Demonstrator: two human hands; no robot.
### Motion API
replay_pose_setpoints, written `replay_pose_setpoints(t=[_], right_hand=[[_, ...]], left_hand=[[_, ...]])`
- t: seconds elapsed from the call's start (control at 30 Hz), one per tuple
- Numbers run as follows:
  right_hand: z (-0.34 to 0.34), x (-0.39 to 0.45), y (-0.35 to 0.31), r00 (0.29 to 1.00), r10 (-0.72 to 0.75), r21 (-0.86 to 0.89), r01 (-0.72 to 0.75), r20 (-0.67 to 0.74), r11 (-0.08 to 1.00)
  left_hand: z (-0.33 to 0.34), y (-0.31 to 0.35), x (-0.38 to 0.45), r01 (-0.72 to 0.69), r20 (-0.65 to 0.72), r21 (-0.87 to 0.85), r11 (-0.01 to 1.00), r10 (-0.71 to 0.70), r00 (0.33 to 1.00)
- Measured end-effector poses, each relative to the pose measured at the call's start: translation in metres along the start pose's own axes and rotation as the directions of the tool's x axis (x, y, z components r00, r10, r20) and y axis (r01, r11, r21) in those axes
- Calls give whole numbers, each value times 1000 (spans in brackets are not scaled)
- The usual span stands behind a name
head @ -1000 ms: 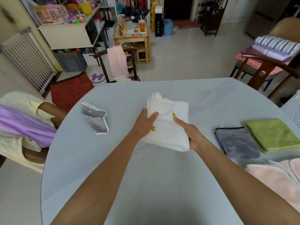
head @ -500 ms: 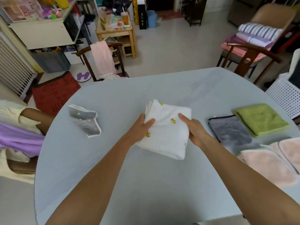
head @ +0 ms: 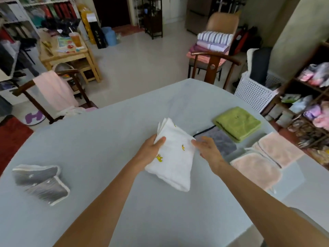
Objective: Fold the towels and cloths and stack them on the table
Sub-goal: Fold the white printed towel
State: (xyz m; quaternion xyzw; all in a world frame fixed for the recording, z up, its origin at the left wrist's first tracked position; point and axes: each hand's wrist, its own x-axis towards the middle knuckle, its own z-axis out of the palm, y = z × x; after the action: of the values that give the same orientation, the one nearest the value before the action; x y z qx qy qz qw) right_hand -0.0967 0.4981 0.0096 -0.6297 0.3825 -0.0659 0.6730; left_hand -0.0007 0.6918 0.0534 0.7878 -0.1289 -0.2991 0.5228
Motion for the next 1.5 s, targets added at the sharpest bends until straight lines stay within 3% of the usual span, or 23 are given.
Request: replay_pose_setpoints(t=[0.13,0.23,0.37,0.43,0.57,0.67,0.73,0.83,0.93,1.13,1.3,1.5], right_hand=[[-51,17,-30,979,89,212,-128,186,969],[-104,40,-59,950,32,83,-61,309,995],[-171,82,-85,894,141,-144,-87,425,986],[-199,104,-94,892,192,-204,-115,409,972],[-269,169,-107,954,86,-254,-11,287,967],[-301,207,-106,981,7,-332,58,192,941],[-323,235,-109,992,-19,-353,64,128,933],[-345,276,-116,999,11,-346,8,53,938],[-346,307,-112,997,-6,-444,37,70,895],[-325,346,-89,988,-28,-697,129,154,705],[-323,364,-70,977,43,-789,143,210,597],[-316,368,-54,972,-44,-831,219,229,511]], left_hand=[[29,43,20,29,235,-84,996,-8,972],[59,72,54,80,359,-96,992,-41,932],[120,102,109,144,496,-30,989,-110,861],[152,118,133,139,524,7,990,-122,843],[217,155,199,29,454,326,945,-183,872],[239,157,236,56,405,518,854,-302,863],[253,162,258,136,351,455,880,-317,881],[274,162,290,259,246,108,960,-278,929],[302,156,299,307,152,8,952,-305,940],[335,120,307,413,-165,51,909,-400,902],[349,103,303,438,-206,75,896,-416,886],[353,91,305,364,-322,152,919,-302,897]])
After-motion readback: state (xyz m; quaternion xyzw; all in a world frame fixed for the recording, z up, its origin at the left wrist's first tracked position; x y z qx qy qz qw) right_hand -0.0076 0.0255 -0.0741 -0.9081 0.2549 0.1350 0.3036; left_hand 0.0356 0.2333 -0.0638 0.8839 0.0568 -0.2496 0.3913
